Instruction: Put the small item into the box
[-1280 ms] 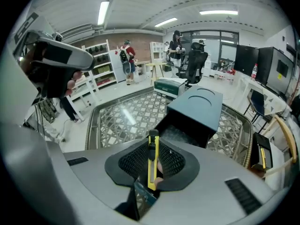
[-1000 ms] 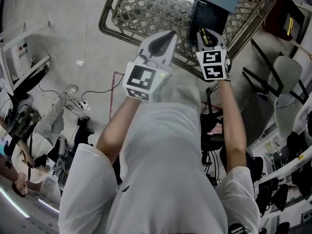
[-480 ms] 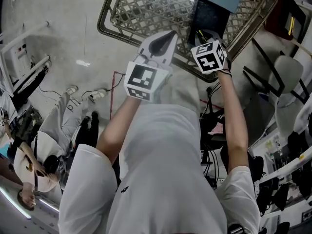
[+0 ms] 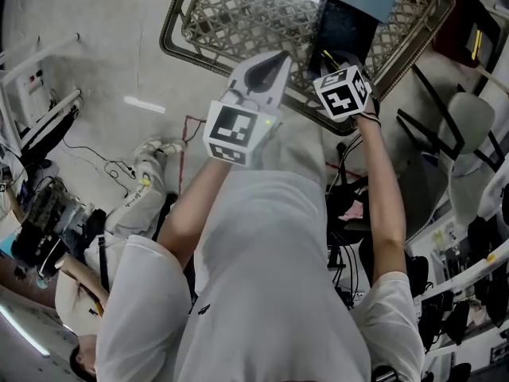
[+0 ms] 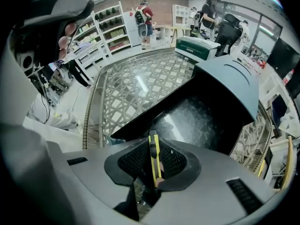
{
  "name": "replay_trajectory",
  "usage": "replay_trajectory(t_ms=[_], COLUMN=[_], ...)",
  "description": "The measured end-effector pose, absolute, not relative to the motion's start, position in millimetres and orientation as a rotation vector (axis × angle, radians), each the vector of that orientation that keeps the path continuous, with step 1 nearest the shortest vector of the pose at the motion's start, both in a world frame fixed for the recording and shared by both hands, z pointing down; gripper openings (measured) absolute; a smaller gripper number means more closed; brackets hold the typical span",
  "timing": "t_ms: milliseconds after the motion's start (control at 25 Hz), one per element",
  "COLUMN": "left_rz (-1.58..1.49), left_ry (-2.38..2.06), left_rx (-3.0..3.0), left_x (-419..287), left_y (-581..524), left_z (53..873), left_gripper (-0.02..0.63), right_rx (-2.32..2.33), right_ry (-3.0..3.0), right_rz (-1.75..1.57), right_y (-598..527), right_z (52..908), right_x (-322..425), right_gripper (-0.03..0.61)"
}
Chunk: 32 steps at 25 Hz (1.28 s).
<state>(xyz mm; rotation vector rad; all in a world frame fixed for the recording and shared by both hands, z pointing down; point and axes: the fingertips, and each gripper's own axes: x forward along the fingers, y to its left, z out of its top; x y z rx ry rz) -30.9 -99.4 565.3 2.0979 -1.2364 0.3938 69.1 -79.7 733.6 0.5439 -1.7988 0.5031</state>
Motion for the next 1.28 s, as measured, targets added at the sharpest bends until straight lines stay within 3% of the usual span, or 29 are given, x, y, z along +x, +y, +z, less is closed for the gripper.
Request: replay_trajectory(t_ms=[560, 1280], left_rz=[0.385, 0.341], left_ry=[-1.246, -1.241], left_rx=[2.137, 2.242], left_x=[-31, -29], left_y=[-103, -105], left_z=[542, 457], left_gripper=[0.002, 0.002], right_rx=[0.626, 1.085], right_ry=[-1.844, -1.988], right_rz=[0.483, 0.482], right_y=[-89, -114], right_z=[698, 553], right_x=[69, 96], right_gripper=[0.067, 0.02])
